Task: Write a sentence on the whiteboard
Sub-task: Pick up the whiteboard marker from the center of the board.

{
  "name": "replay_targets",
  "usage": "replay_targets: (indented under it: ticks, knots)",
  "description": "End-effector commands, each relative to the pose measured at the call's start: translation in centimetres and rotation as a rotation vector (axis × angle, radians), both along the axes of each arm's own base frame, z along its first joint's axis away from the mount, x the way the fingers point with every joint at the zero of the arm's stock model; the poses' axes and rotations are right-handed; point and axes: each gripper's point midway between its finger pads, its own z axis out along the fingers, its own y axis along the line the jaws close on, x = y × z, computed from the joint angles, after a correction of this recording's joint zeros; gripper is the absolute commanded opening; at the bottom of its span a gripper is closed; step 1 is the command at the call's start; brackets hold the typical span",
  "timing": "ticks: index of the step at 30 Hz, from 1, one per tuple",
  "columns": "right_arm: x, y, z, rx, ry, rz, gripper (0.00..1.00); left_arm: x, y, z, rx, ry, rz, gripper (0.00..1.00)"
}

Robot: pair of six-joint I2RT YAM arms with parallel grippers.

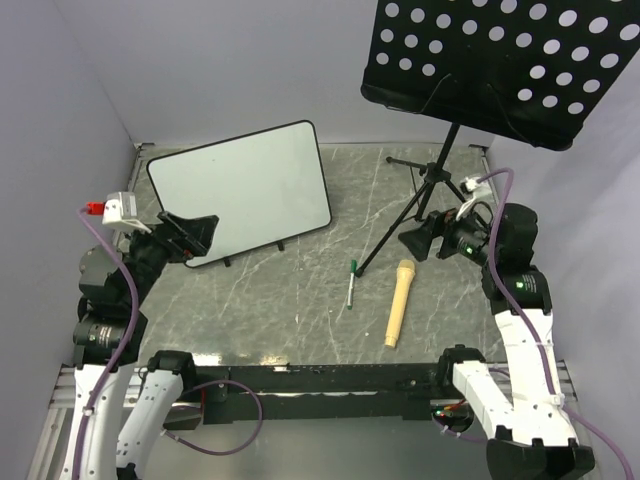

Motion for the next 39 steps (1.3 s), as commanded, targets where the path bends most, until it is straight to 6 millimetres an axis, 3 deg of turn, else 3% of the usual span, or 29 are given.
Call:
replay_targets:
  ticks: [1, 6, 13, 18, 20, 22, 28, 34, 39]
  knots:
    - [-2.6, 3.4, 0.8, -0.034, -0.102, 0.324, 1.0, -0.6, -0.9, 0.1, -0.015, -0.015, -0.054, 0.96]
    - [-3.8, 6.0, -2.0, -0.132, -0.038, 0.495, 1.0, -0.5, -1.8, -1.1, -0.052, 0.007, -0.097, 0.96]
    - [-3.4, 9.0, -9.4, -0.269, 0.186, 0.561, 0.97, -0.7, -2.1, -2.7, -0.091, 0.065, -0.107, 0.96]
    - [-0.8, 9.7, -14.2, -0.39, 0.325, 0.354, 0.88, -1.7, -1.7, -3.4, -0.113, 0.055, -0.083, 0.96]
    - [-1.1, 10.7, -16.7, -0.423, 0.416, 0.332, 0.81, -1.8, -1.6, -3.7, -0.121, 0.06, -0.077, 0.96]
    - [-1.1, 11.6, -18.8, -0.434, 0.491, 0.311, 0.81, -2.0, -1.4, -4.0, -0.124, 0.06, -0.069, 0.96]
    - [0.0, 12.8, -22.6, -0.469, 0.629, 0.255, 0.7, -2.4, -0.6, -4.1, -0.092, 0.059, -0.027, 0.97]
    - [-0.6, 13.0, -25.7, -0.507, 0.736, 0.25, 0.62, -2.4, -0.3, -3.3, -0.078, 0.037, -0.013, 0.96]
    - [-0.8, 13.2, -26.6, -0.548, 0.747, 0.256, 0.58, -2.3, -0.4, -3.2, -0.085, 0.03, -0.016, 0.97]
